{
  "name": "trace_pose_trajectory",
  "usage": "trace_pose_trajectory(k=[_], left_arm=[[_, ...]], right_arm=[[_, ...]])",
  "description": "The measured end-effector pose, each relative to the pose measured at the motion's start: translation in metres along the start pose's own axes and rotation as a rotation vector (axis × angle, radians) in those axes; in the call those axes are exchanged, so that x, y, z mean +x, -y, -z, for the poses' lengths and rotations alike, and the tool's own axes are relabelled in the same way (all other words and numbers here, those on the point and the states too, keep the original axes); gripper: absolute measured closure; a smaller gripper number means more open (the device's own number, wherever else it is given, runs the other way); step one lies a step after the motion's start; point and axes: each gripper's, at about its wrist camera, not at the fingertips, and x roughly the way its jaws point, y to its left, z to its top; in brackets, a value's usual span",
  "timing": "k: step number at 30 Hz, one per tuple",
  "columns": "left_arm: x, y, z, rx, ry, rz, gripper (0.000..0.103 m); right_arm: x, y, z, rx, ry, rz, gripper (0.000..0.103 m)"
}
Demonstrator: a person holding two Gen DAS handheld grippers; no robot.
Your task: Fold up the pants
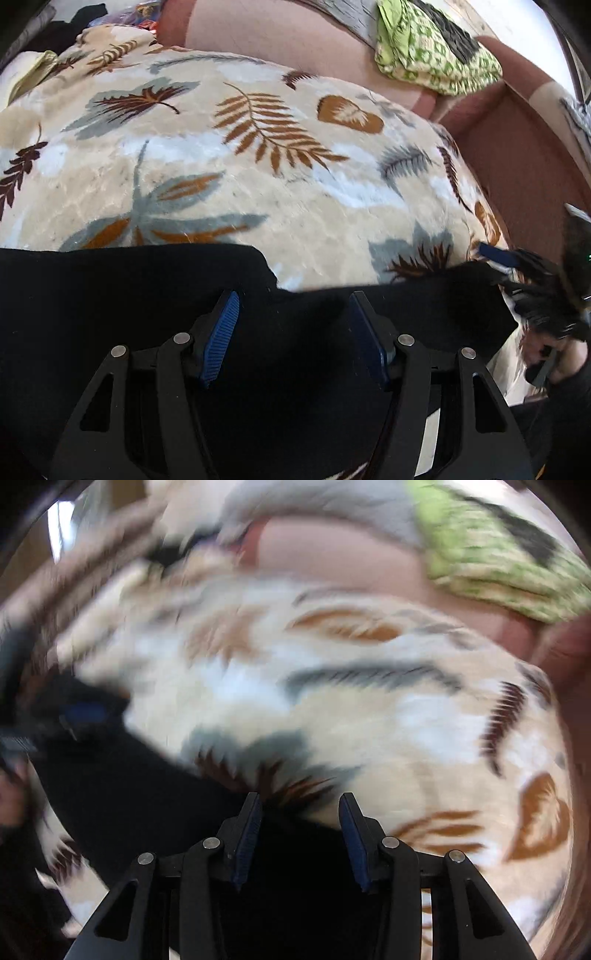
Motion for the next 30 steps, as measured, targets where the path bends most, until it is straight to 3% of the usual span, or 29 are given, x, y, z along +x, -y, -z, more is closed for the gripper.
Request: trace_pose_trajectory(k=[3, 6, 7, 10, 12, 16, 22, 25, 27, 28, 30], left_arm=[[0.001, 0.000, -0.001, -0.007, 0.013, -0.005, 0.041], [0.006, 0.005, -0.004, 0.009, 0.014, -0.039, 0.041], [0.007, 0.007, -0.004, 0.014, 0.014, -0.048, 0.040], [0.009, 0.010, -0.004, 0.013, 0.022, -0.050, 0.033], [0.009, 0.013, -0.003, 0.019, 0.025, -0.058, 0.031], [0.009, 0.015, -0.001, 0.024, 0.044, -0.074, 0.031], [0.005, 0.007, 0.002, -0.026, 0.074, -0.032, 0.031], [0.006, 0.010, 0.003, -0.014, 0.082, -0.045, 0.031], [0.008, 0.016, 0.004, 0.007, 0.079, -0.072, 0.028], [0.009, 0.019, 0.004, 0.019, 0.080, -0.084, 0.026], [0.011, 0.023, 0.007, 0.044, 0.085, -0.104, 0.023]], right_arm=[[-0.041, 0.033, 0.011, 0.122, 0.096, -0.115, 0.062], [-0.072, 0.042, 0.032, 0.076, 0.125, -0.166, 0.062], [-0.078, 0.041, 0.037, 0.063, 0.127, -0.175, 0.062], [-0.085, 0.039, 0.061, 0.016, 0.099, -0.333, 0.062], [-0.078, 0.031, 0.073, -0.046, 0.035, -0.383, 0.062], [-0.022, 0.035, 0.087, -0.044, -0.196, -0.230, 0.062], [-0.028, 0.031, 0.077, -0.062, -0.152, -0.233, 0.062], [-0.052, 0.029, 0.068, -0.059, -0.017, -0.294, 0.062], [-0.058, 0.027, 0.062, -0.064, 0.048, -0.280, 0.060], [-0.054, 0.026, 0.059, -0.064, 0.046, -0.259, 0.057], [-0.025, 0.020, 0.054, -0.066, -0.064, -0.177, 0.056]])
